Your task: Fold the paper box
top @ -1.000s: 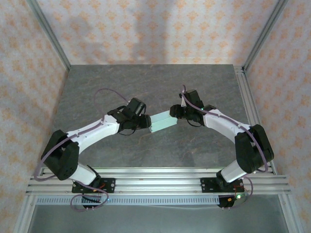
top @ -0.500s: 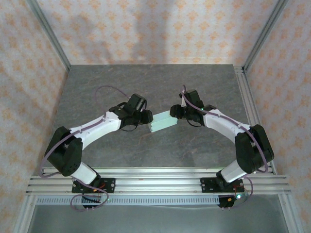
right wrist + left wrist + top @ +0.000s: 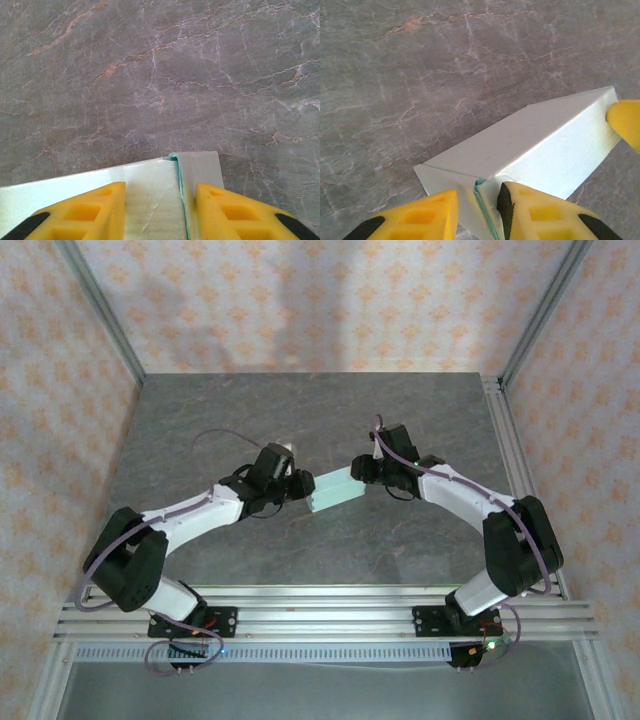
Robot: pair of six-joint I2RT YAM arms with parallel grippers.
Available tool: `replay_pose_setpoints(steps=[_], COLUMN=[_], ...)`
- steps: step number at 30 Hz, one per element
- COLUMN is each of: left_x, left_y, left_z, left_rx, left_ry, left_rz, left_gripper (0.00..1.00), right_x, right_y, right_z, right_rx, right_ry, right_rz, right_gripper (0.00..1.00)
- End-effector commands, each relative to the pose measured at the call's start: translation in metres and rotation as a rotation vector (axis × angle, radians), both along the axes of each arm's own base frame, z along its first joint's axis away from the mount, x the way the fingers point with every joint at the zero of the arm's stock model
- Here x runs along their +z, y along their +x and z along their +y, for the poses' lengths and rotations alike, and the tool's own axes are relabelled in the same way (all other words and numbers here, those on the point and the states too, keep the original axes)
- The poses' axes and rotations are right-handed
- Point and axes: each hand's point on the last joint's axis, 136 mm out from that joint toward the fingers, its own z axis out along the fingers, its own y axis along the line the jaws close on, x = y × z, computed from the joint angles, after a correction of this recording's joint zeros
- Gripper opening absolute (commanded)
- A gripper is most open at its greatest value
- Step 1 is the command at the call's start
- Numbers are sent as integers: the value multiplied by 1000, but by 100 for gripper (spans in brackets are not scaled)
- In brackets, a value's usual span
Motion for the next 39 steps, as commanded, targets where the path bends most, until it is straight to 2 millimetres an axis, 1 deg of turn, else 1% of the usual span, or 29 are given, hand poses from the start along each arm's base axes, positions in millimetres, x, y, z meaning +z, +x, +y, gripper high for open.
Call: replay_pose_setpoints(steps=[1,4,7,9,11,14,15,16,18,21,23,26,28,31,36,38,39], left_x=[-75,-85,-86,-83,-77,-63,-58,-52,-38,-20,-8,3,4,-2,-19,-21,-19], left_y=[-38,-41,-40,-38,-35,-29,-27,-25,-21,-17,-15,-16,-17,-19,-22,-21,-20], left_z=[23,25,21,20,20,20,20,20,19,18,15,13,13,15,15,15,14], left_rx=[-41,-48,-56,-58,-58,-56,-54,-54,-53,-52,-56,-67,-68,-67,-64,-64,-68], left_ry=[129,135,117,115,121,125,127,128,130,121,104,88,86,94,97,99,102], left_rz=[167,166,160,151,136,103,92,80,55,27,9,-2,-3,8,40,40,35], left_gripper=[26,22,18,14,12,13,14,19,32,46,51,54,55,55,45,41,41], right_x=[-63,-67,-62,-56,-52,-45,-44,-42,-38,-35,-35,-37,-38,-40,-38,-35,-34], right_y=[-32,-35,-34,-32,-30,-28,-27,-27,-26,-24,-24,-24,-25,-26,-25,-25,-25], right_z=[-25,-25,-24,-23,-22,-20,-20,-19,-19,-18,-18,-19,-19,-19,-19,-19,-19], right_rx=[-30,-32,-33,-33,-26,-23,-24,-23,-26,-29,-28,-32,-34,-34,-32,-30,-30], right_ry=[-131,-122,-112,-111,-108,-104,-99,-95,-87,-82,-82,-87,-85,-87,-87,-86,-86], right_rz=[178,191,184,172,164,153,149,145,133,127,125,129,131,135,134,130,123], right_gripper=[34,27,19,16,14,13,14,15,16,17,17,17,17,17,17,18,18])
